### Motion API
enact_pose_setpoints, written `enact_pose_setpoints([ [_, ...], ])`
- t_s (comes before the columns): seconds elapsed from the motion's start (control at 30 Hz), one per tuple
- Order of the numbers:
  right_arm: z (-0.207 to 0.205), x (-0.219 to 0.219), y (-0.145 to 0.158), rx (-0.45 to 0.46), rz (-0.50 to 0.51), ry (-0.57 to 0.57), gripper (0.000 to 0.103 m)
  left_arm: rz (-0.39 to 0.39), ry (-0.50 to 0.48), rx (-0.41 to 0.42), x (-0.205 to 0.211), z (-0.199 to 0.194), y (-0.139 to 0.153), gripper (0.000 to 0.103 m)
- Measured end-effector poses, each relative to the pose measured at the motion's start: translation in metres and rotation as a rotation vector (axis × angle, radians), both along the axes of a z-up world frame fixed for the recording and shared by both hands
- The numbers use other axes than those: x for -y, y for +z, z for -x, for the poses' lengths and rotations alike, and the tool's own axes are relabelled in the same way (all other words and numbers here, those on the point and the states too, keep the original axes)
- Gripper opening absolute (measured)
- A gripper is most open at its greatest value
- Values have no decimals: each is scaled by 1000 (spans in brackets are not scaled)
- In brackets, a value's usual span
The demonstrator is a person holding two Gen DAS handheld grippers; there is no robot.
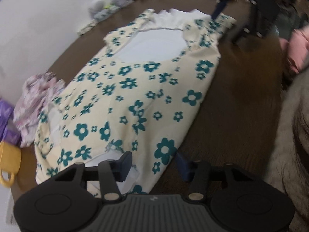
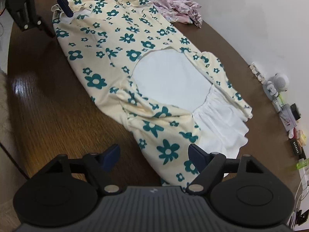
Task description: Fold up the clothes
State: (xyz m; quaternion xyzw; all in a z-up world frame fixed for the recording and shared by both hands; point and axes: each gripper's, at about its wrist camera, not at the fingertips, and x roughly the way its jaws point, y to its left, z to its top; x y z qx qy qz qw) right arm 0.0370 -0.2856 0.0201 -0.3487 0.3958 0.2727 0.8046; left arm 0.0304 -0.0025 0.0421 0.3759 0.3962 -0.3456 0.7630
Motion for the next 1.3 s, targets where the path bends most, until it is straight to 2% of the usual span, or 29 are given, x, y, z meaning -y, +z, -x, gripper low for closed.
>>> enact_pose_setpoints([
  [0.1,-1,3,-1,-29,-11,10,62,-38,-67,-32,4,-2,-1,39],
  [0.2,-3,4,-1,-39,0,19,59,-79,-142,-51,10,-3,-2,29],
  [0.3,-6,7,-1,-59,5,24,48,-120,-215,-70,17,-4,-2,24],
  [0.33,-8,7,-1,-62,7,24,40,-127,-229,-79,18,-6,-3,22],
  [0.5,-16,10,-1,-84,4,31,26,-143,-232,-179,24,-24,-1,18],
  [0.53,-17,9,-1,-86,6,32,22,-144,-239,-191,25,-26,-1,15],
  [0.57,-18,9,-1,-87,8,34,21,-144,-247,-203,26,-28,0,7],
  [0.6,-18,9,-2,-89,10,35,19,-138,-251,-216,26,-30,-1,5],
  [0.73,-20,10,-2,-90,3,34,13,-111,-242,-251,23,-36,0,2],
  [0.83,-20,10,-1,-87,-1,34,13,-96,-236,-258,22,-38,1,1],
  [1.07,-18,9,0,-77,3,54,8,-68,-223,-210,21,-38,8,0],
  [1.3,-20,7,8,-58,12,82,6,-73,-219,-138,19,-41,22,0],
])
